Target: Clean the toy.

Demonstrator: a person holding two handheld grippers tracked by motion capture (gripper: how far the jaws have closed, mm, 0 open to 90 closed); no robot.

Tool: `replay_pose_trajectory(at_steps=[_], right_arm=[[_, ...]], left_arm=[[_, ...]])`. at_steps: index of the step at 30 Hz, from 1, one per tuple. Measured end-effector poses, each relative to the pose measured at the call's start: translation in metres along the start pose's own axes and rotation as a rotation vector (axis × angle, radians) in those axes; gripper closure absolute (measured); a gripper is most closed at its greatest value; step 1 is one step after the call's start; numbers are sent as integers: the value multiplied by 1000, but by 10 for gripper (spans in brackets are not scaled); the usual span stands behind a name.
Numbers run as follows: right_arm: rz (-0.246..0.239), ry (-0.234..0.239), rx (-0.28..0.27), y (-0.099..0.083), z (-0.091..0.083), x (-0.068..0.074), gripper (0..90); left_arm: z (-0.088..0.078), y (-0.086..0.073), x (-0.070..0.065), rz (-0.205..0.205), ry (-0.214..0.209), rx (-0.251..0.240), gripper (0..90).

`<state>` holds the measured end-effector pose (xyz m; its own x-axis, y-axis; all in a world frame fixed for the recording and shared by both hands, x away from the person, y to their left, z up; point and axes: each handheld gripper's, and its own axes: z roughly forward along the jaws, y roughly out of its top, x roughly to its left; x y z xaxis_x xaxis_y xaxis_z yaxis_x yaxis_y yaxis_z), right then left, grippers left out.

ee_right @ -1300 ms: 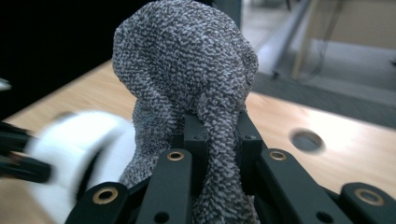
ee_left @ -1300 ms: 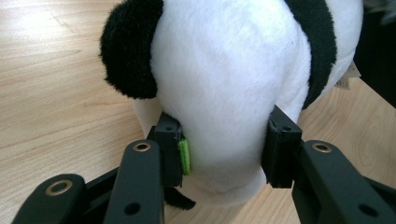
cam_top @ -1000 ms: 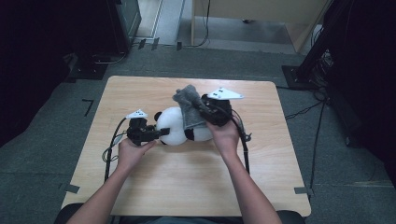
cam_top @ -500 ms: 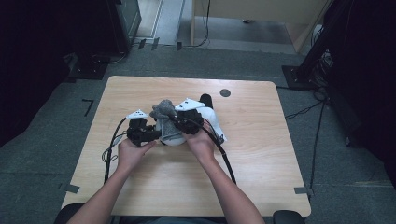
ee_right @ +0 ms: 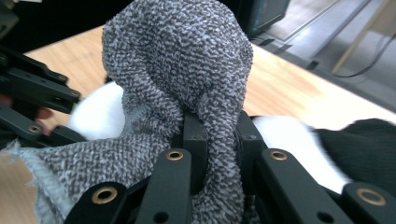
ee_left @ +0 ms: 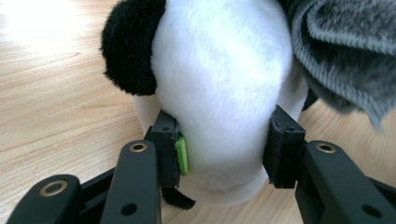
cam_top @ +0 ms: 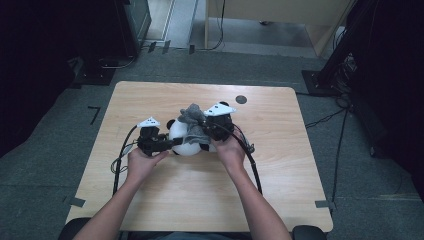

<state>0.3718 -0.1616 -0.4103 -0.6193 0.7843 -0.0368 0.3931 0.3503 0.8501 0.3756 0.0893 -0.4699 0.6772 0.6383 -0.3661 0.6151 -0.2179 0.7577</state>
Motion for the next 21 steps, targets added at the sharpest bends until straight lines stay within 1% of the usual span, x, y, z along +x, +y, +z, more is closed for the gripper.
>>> replay_pose_trajectory(at_steps=[2, 5, 9, 12, 15, 18, 21], right_arm=[[-8, -20, -4, 0, -5, -3, 801], [3, -28, -12, -1, -11, -8, 800], [26, -45, -26, -2, -20, -19, 800], [57, -55, -38, -4, -28, -30, 800], [73, -74, -41, -7, -35, -41, 800], [103, -70, -51, -13, -41, -52, 800], [132, -47, -60, -20, -46, -60, 800]], left_arm=[[0, 0, -1, 7, 2, -4, 559], [0, 0, -1, 10, 0, -4, 557], [0, 0, 2, -2, -8, 1, 556], [0, 0, 2, 0, -8, 1, 556], [0, 0, 3, -1, -9, 1, 556], [0, 0, 4, -2, -10, -1, 556], [0, 1, 4, 6, -12, 2, 556]])
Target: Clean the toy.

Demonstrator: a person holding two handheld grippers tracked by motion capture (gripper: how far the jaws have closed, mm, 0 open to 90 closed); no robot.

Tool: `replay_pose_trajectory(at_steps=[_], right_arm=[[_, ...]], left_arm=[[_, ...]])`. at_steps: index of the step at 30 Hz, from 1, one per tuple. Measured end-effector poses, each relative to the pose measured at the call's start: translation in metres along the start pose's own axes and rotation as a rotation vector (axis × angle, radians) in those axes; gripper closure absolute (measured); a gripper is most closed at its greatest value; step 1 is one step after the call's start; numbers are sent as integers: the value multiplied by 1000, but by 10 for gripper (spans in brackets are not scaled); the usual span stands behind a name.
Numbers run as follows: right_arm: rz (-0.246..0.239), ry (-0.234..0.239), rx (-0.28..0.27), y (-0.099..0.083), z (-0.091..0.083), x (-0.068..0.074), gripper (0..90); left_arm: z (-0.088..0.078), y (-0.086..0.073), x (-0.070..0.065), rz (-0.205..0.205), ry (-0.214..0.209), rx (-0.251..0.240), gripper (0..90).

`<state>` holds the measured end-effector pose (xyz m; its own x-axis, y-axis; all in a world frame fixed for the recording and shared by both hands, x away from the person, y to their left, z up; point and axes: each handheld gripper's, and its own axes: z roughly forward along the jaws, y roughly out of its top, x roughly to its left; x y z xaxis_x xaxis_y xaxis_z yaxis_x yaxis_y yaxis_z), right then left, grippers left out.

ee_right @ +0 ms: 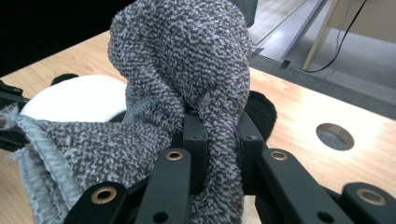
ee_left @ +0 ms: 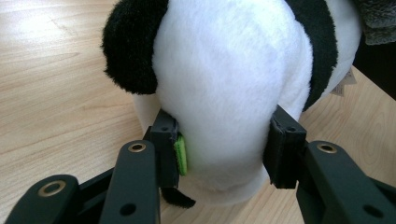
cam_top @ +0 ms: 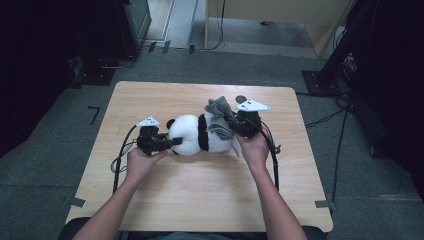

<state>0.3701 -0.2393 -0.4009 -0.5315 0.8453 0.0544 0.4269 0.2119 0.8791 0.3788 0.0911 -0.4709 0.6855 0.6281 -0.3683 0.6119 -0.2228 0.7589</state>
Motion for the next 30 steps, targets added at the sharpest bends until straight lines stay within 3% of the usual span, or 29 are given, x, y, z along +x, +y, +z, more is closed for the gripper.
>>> replay_pose_trajectory(at_steps=[5, 9, 19, 25, 30], right_arm=[[15, -5, 0, -6, -8, -13, 800], [48, 17, -8, -11, -9, -22, 800], [4, 18, -26, -22, -16, -26, 800], [31, -27, 19, -32, -18, -40, 801], [31, -18, -25, -27, -28, -35, 801]], left_arm=[[0, 0, 2, -1, -6, 4, 555], [0, 1, 2, 0, -8, 8, 556], [-1, 0, -2, 20, -5, 8, 562], [-1, 2, 3, -20, -29, 10, 577], [-4, 4, 3, -40, -54, 19, 593]])
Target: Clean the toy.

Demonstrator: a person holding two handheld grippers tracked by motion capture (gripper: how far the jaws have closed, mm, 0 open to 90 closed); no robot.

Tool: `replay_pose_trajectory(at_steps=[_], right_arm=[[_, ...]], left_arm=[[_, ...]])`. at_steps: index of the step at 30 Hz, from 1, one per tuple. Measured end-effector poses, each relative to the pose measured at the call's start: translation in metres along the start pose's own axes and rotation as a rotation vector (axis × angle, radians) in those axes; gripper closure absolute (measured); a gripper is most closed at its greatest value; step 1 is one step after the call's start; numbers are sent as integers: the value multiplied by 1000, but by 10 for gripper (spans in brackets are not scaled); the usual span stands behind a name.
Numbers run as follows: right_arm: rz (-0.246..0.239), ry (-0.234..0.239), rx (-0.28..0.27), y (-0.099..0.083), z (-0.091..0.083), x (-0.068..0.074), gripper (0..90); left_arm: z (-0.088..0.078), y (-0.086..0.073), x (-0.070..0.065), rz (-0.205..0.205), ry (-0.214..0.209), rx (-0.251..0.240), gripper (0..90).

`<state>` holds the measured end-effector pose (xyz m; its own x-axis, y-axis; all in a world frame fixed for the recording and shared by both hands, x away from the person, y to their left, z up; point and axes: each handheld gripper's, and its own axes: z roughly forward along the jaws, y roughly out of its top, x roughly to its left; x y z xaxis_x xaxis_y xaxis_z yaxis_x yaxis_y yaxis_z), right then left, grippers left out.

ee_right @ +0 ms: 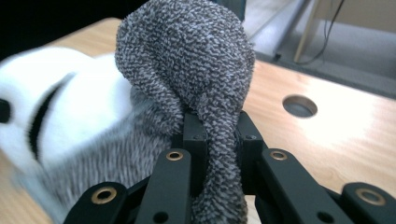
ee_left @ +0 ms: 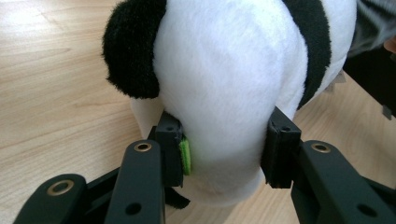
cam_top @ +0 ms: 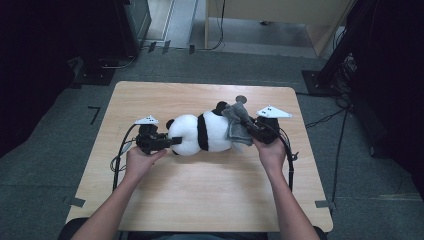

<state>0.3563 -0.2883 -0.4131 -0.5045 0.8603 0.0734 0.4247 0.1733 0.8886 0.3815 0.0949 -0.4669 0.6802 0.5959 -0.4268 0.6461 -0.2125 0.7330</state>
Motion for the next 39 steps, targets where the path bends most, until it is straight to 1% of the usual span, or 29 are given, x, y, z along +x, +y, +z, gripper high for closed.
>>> replay_pose_trajectory(at_steps=[2, 5, 8, 10, 12, 13, 15, 16, 19, 21, 23, 25, 26, 28, 29, 30, 31, 32, 33, 35, 36, 39], right_arm=[[-19, 9, -28, 6, -7, 7, 801], [-27, 36, -69, 14, -16, 17, 800], [-33, 73, -84, 19, -21, 29, 800], [-33, 106, -64, 19, -20, 39, 800], [-37, 122, -35, 17, -14, 46, 801], [-46, 125, -21, 15, -9, 48, 800], [-36, 136, -4, 11, -2, 50, 801], [-38, 136, -4, 9, 0, 49, 801], [-59, 112, 3, 8, 5, 48, 801], [-55, 110, 0, 6, 8, 44, 802], [-55, 109, -3, 4, 10, 42, 802], [-56, 104, -5, 4, 12, 41, 802], [-58, 101, -6, 4, 13, 40, 803], [-66, 91, -8, 4, 16, 39, 802], [-63, 87, -8, 4, 18, 38, 802], [-59, 85, -9, 4, 20, 35, 803], [-54, 85, -9, 4, 22, 33, 802], [-48, 82, -8, 4, 24, 31, 802], [-44, 79, -7, 5, 26, 30, 802], [-39, 64, -4, 5, 29, 26, 802], [-27, 61, -7, 5, 31, 23, 803], [25, 97, -12, 5, 34, 15, 802]], left_arm=[[-2, 1, -2, -15, -19, 8, 597], [-3, 1, -3, -29, -57, 24, 596], [-4, -1, -9, -37, -68, 43, 595], [-4, -3, -12, -47, -70, 48, 591], [-4, -5, -13, -33, -47, 42, 578], [-4, -6, -11, -38, -46, 41, 569], [-3, -6, -8, -44, -43, 43, 555], [-2, -7, -7, -38, -42, 39, 544], [-1, -8, -7, -18, -34, 18, 483], [-1, -9, -8, 0, -20, 0, 438], [-1, -9, -7, 0, -23, -14, 395], [-1, -10, -7, 16, -16, -22, 366], [-1, -11, -7, 36, -9, -28, 346], [-2, -12, -7, 59, 2, -45, 298], [-3, -12, -7, 76, 7, -52, 289], [-3, -13, -7, 82, 10, -59, 280], [-5, -14, -7, 98, 17, -69, 274], [-6, -14, -7, 116, 24, -65, 274], [-7, -15, -7, 139, 40, -55, 275], [-7, -18, -8, 171, 61, -39, 277], [-6, -19, -7, 171, 63, -35, 277], [-3, -22, -3, 144, 56, -35, 277]])
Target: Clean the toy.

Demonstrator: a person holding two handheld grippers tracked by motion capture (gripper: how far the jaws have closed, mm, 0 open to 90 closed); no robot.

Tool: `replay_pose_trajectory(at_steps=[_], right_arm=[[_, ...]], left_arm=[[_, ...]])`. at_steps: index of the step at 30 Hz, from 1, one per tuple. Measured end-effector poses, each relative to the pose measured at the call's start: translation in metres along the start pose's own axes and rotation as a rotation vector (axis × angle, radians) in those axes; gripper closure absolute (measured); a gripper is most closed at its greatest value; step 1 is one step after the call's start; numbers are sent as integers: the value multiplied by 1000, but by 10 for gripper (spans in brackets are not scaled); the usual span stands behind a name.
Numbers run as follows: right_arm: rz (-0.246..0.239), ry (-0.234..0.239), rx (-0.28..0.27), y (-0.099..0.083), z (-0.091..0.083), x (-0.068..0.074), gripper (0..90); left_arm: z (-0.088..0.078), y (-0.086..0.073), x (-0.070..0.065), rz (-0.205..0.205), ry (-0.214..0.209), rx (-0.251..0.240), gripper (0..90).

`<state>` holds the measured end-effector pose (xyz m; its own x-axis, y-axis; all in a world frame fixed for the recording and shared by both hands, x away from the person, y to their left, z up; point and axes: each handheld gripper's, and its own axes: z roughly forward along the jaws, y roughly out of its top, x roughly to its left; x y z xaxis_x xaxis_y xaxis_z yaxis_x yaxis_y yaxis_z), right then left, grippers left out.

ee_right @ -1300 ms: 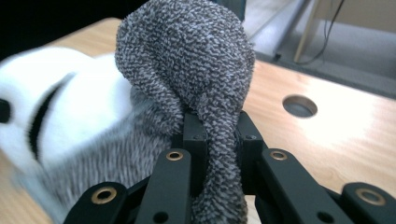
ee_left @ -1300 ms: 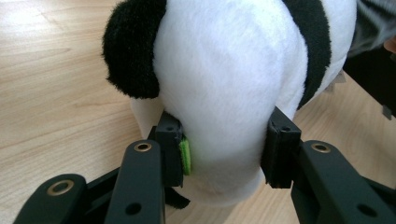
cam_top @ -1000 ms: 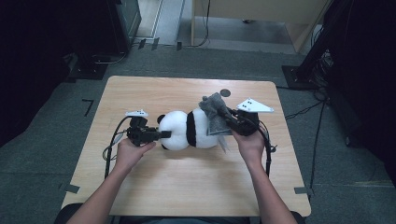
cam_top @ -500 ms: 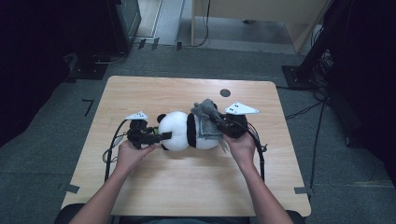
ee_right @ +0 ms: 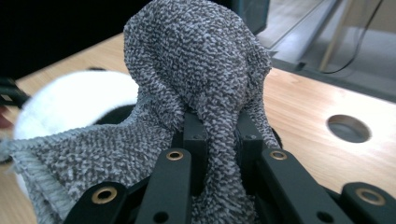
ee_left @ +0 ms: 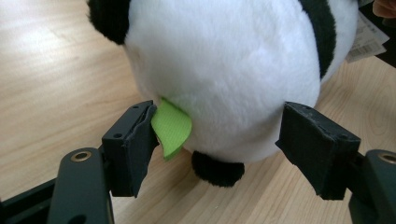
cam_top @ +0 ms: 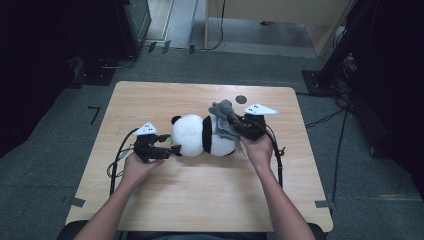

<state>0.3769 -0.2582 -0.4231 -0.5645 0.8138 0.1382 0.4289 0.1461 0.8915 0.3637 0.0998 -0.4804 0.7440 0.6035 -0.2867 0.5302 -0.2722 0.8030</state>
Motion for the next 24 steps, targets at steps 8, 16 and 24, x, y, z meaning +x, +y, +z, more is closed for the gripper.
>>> replay_pose_trajectory(at_steps=[8, 16, 24], right_arm=[[8, -9, 3, 3, 12, -7, 802], [25, -21, -9, 1, 19, -13, 802], [25, -37, -6, 3, 18, -11, 802]], left_arm=[[10, -4, 13, -20, -18, -61, 271], [21, -2, 11, 9, -41, -39, 237], [33, 1, 11, 12, -35, -28, 287]])
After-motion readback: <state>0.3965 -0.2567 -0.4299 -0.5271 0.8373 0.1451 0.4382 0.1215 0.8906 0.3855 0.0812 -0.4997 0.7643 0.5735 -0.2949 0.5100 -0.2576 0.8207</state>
